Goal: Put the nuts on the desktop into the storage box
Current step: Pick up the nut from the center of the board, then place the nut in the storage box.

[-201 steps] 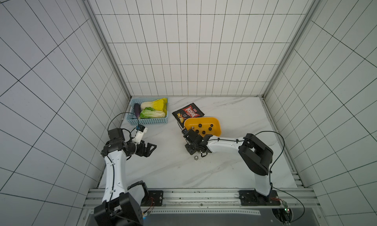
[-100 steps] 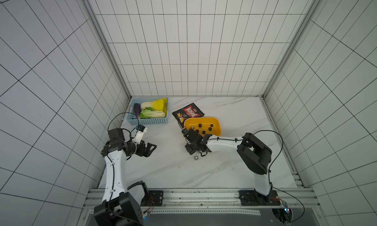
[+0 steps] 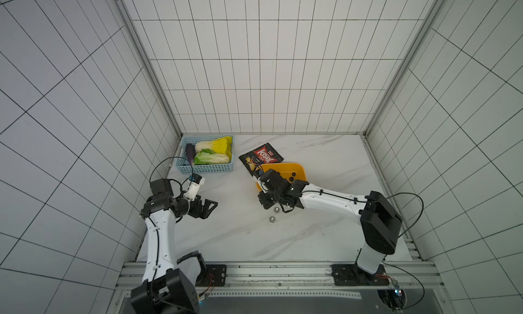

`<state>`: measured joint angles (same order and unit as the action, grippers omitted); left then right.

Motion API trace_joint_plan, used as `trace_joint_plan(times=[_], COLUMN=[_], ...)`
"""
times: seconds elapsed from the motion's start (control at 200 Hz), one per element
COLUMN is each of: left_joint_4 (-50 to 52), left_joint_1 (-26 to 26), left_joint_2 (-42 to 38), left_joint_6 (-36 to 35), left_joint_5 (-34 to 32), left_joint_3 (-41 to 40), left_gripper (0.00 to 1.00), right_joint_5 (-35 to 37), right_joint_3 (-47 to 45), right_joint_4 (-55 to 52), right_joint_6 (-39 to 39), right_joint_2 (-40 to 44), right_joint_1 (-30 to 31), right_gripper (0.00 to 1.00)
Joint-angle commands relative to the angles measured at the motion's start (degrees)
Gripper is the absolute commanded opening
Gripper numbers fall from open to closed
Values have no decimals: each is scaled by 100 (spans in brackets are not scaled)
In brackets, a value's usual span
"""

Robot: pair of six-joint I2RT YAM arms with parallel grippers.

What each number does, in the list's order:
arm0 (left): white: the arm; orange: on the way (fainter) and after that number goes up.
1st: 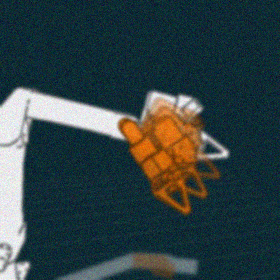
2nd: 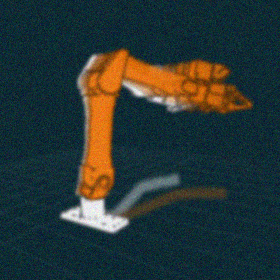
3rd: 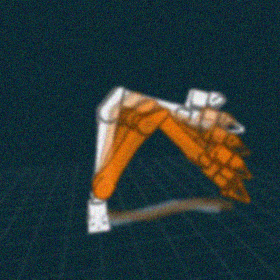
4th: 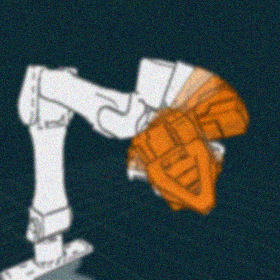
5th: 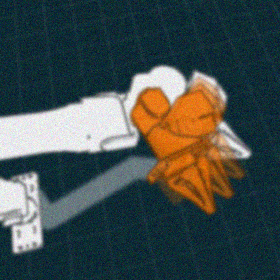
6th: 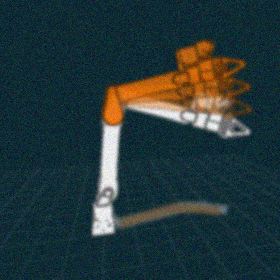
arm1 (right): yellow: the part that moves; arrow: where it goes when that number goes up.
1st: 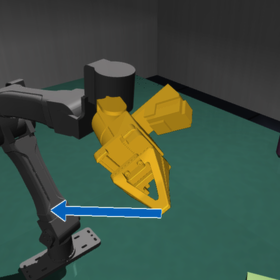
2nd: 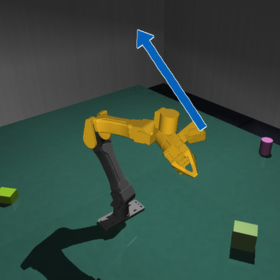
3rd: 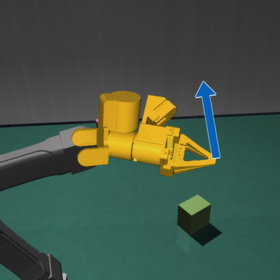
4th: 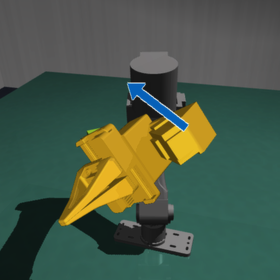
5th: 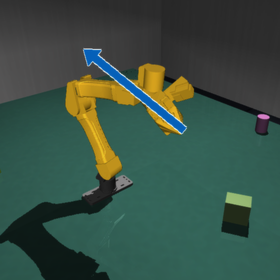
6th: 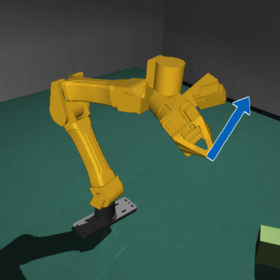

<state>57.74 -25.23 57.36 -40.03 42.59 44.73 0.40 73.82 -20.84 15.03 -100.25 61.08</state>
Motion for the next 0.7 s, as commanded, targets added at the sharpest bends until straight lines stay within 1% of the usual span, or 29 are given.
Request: trace_joint_plan(times=[0.0, 0.17, 0.355, 0.56, 0.695], left_joint_4=[33, 34, 34, 38, 62], left_joint_1=[-21, -18, -21, -24, -22], left_joint_2=[-115, -138, -128, -94, -89], left_joint_6=[-186, -233, -284, -311, -329], left_joint_5=[211, 285, 356, 407, 407], left_joint_3=[-78, -108, -149, -166, -165], left_gripper=[98, 98, 98, 98, 98], right_joint_5=[8, 252, 596, 765, 1074], right_joint_3=[423, 782, 1026, 1189, 1276], right_joint_4=[-720, -1453, -2079, -2491, -2573], right_joint_6=[47, -39, -139, -256, -412], right_joint_2=[301, 531, 599, 453, 177], right_joint_1=[-60, -206, -562, -1186, -1527], right_gripper=[0, 0, 0, 0, 0])
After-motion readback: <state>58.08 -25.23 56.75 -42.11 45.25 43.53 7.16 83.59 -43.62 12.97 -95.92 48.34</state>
